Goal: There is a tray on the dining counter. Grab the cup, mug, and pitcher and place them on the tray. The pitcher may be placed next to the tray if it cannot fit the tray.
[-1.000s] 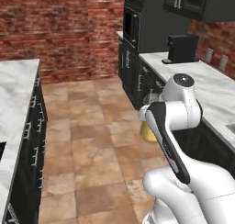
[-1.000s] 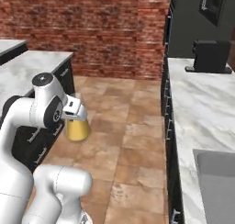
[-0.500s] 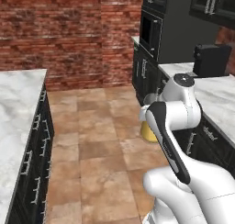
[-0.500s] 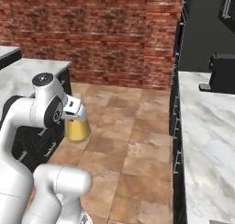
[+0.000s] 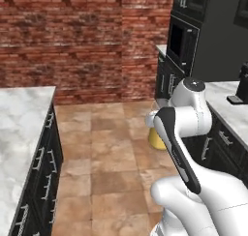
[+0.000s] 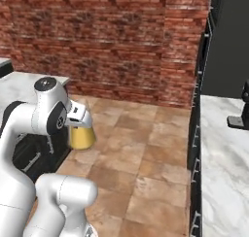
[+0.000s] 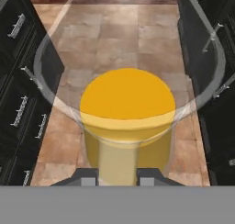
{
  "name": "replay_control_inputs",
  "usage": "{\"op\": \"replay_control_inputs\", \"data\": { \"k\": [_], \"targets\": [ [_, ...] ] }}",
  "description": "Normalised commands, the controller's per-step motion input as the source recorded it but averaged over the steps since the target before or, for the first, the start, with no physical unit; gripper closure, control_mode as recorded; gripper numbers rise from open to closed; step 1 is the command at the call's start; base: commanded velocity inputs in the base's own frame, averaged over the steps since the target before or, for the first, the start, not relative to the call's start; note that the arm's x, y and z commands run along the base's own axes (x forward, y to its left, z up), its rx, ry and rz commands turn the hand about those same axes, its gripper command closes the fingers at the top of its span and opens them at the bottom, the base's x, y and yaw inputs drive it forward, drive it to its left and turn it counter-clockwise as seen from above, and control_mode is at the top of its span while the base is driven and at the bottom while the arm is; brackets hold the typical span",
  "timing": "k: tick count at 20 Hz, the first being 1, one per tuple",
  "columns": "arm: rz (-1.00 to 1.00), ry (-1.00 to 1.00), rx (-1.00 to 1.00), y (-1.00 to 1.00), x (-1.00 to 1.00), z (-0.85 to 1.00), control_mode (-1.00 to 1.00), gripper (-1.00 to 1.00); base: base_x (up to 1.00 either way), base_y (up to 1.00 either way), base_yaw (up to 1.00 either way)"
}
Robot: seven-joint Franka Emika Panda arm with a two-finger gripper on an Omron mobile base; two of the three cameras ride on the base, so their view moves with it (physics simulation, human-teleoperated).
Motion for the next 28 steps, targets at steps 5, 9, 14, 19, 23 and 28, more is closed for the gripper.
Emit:
{"op": "replay_control_inputs", "data": {
  "k": [5, 9, 14, 19, 23, 28],
  "targets": [
    [0.00, 0.00, 0.00, 0.00, 0.00, 0.00, 1.00, 1.00, 1.00, 0.00, 0.16],
    [0.00, 0.00, 0.00, 0.00, 0.00, 0.00, 1.00, 1.00, 1.00, 0.00, 0.17],
    [0.00, 0.00, 0.00, 0.00, 0.00, 0.00, 1.00, 1.00, 1.00, 0.00, 0.17],
    [0.00, 0.00, 0.00, 0.00, 0.00, 0.00, 1.00, 1.00, 1.00, 0.00, 0.18],
    [0.00, 0.00, 0.00, 0.00, 0.00, 0.00, 1.00, 1.00, 1.00, 0.00, 0.18],
    [0.00, 0.00, 0.00, 0.00, 0.00, 0.00, 1.00, 1.00, 1.00, 0.00, 0.20]
  ]
}}
